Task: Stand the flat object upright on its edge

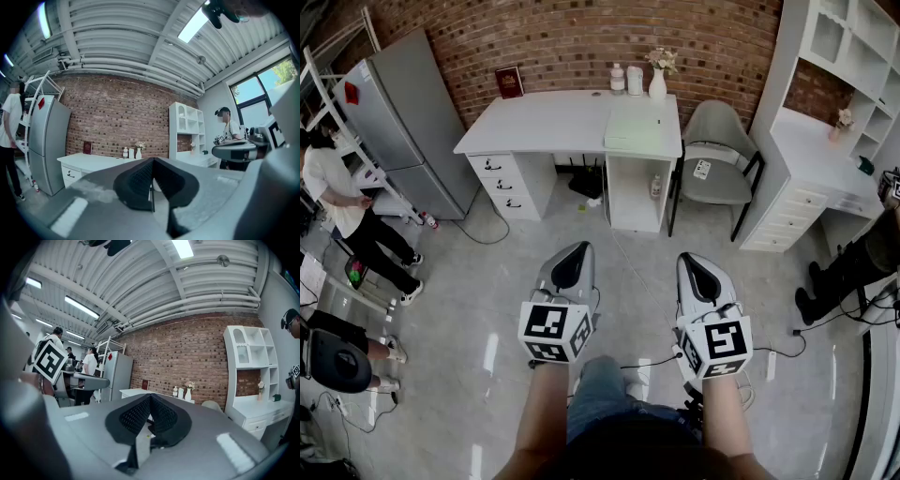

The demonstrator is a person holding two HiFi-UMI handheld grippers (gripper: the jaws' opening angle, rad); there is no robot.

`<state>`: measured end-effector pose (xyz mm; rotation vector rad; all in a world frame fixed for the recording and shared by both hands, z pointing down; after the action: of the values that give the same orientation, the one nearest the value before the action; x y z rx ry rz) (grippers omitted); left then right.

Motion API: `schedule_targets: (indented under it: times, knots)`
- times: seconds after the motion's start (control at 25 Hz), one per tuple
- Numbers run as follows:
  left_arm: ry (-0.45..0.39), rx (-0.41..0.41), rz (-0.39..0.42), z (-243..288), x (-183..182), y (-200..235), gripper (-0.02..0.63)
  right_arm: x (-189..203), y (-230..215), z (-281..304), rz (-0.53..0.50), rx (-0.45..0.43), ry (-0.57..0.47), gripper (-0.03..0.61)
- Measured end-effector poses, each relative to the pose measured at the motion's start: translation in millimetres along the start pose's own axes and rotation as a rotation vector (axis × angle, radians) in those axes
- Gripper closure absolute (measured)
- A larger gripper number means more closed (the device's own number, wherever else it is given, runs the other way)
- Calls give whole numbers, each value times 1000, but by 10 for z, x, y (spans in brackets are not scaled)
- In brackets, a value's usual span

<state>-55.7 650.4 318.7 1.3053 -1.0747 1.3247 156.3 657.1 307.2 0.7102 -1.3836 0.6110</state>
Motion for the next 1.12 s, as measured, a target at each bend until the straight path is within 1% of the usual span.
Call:
schedule_targets:
  times: [0.2,0.36,0.48,0.56,0.76,0.96,1.12]
  knots:
    - [0,6,22,4,10,18,618,38,25,38,13,6,1,580]
    - [6,18,23,145,20,46,618,57,-27,153,10,9,10,580]
    - [6,36,30,325,28,98,618,71,-135,292,42,17,-14,580]
    - [14,45,30,506,47,165,618,76,-222,433,53,27,-27,580]
    - [29,57,25,1085,111,344,618,137,-483,917,25,28,-7,580]
    - [21,65,20,1764,53,566,618,136,-834,1509,22,30,0,580]
    - [31,79,10,2295,30,772,618,123,-1072,1994,27,37,8,578]
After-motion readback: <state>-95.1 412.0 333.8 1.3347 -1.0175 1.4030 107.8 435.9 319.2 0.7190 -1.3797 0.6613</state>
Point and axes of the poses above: the fingertips, and each gripper's own axes: z forward along the fingers, y to its left, x out of its underside, the point moved 6 cm from there along -z, backward along the fingers, and after that the axes turned 10 degrees about -x, right-handed, at the moved point
